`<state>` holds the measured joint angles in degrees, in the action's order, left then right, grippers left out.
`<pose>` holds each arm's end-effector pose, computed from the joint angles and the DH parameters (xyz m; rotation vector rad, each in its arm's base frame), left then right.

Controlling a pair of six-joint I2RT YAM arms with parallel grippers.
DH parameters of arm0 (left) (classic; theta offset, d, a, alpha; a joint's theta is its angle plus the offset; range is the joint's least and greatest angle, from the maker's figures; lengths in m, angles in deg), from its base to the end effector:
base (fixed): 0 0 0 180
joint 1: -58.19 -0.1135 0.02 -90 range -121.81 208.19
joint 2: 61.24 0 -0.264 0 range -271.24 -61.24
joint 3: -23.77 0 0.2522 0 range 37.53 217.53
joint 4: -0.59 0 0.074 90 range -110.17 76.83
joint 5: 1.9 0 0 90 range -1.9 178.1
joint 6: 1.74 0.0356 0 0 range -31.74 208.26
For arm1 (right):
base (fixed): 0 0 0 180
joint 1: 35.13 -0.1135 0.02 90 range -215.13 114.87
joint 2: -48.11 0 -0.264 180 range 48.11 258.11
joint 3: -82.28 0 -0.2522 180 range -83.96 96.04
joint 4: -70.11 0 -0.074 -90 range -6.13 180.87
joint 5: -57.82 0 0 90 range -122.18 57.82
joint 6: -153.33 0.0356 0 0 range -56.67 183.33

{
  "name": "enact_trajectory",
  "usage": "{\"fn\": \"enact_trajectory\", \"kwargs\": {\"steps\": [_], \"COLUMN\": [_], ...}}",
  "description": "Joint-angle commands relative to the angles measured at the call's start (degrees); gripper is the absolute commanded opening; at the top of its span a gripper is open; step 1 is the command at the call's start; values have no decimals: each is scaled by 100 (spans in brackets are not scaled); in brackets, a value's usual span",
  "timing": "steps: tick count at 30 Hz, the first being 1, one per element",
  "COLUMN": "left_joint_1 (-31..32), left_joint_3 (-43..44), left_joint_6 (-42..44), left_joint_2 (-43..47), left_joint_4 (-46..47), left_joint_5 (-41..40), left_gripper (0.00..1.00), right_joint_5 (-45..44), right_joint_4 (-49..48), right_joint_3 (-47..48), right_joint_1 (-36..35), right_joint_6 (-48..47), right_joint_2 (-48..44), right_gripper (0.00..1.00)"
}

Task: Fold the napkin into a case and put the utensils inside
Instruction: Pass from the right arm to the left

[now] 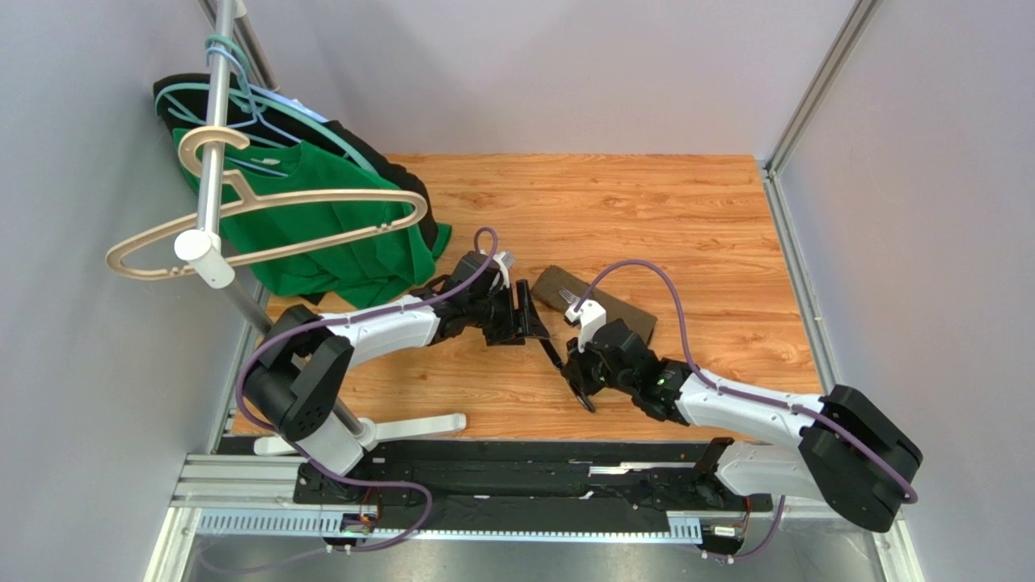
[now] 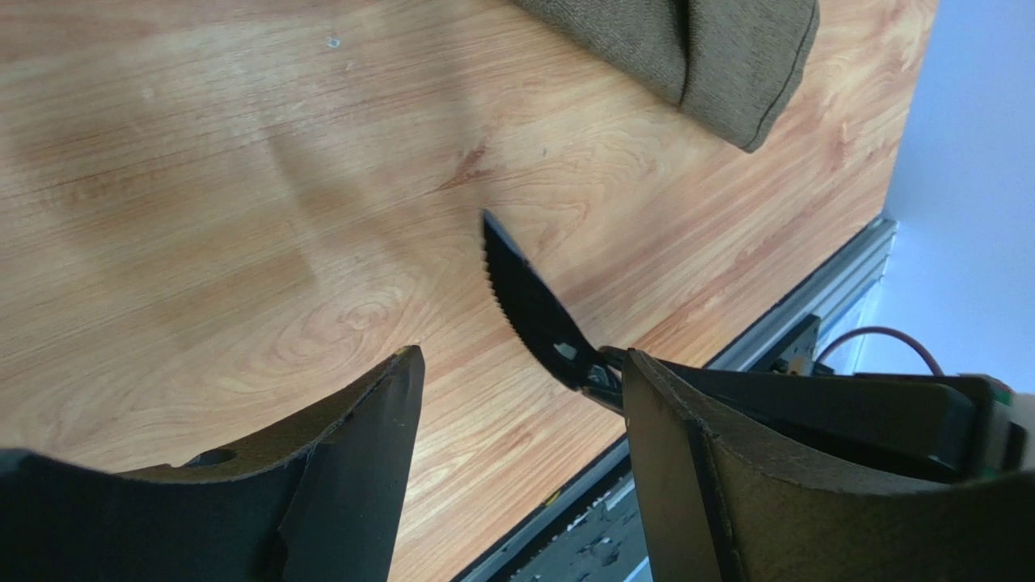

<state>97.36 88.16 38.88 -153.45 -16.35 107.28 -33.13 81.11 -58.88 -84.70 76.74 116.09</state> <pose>0.2482 -0.2173 0.1838 -0.0489 2.6003 -1.0685 0.1464 0.1709 0.1648 -0.7158 2.2214 0.5502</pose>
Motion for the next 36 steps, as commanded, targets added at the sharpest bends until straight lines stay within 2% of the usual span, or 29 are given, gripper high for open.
{"fn": "enact_trajectory", "kwargs": {"steps": [1,9,11,12,13,14,15,17,20,21,22,23,25,26,30,34,36], "left_joint_1": [-42,-112,-173,-191,-217,-235,-235,-244,-253,-253,-244,-235,-235,-235,-235,-235,-235], "left_joint_3": [114,210,175,166,184,193,210,228,263,246,219,158,-26,-71,-194,-247,-238], "left_joint_6": [218,298,272,263,280,298,315,351,508,570,657,667,606,545,334,280,228], "left_joint_2": [10,-333,-351,-394,-421,-447,-482,-492,-501,-439,-378,-299,-9,70,430,800,914], "left_joint_4": [291,977,1178,1240,1276,1293,1302,1320,1434,1521,1548,1618,1776,1812,1926,1918,1944], "left_joint_5": [6,516,639,657,709,745,763,745,885,964,1069,1131,1193,1219,1422,1466,1545], "left_gripper": [67,66,57,45,41,29,9,1,0,0,0,0,0,0,0,0,0], "right_joint_5": [16,192,192,200,201,192,183,183,279,271,193,235,306,297,367,588,509], "right_joint_4": [-365,-409,-427,-435,-435,-453,-462,-453,-305,-103,255,511,759,742,462,86,65], "right_joint_3": [-30,-117,-126,-135,-161,-170,-179,-179,-22,92,189,408,498,489,348,349,348], "right_joint_1": [25,25,17,34,25,25,25,25,25,34,43,43,34,34,34,-18,-27], "right_joint_6": [-119,-128,-119,-119,-128,-119,-128,-119,-102,-67,20,4,-14,-5,65,250,259], "right_joint_2": [-321,-409,-444,-462,-514,-532,-549,-541,-462,-453,-435,-427,-391,-391,-260,-31,-66], "right_gripper": [0,0,0,0,0,0,0,0,0,4,19,40,45,51,52,49,39]}}
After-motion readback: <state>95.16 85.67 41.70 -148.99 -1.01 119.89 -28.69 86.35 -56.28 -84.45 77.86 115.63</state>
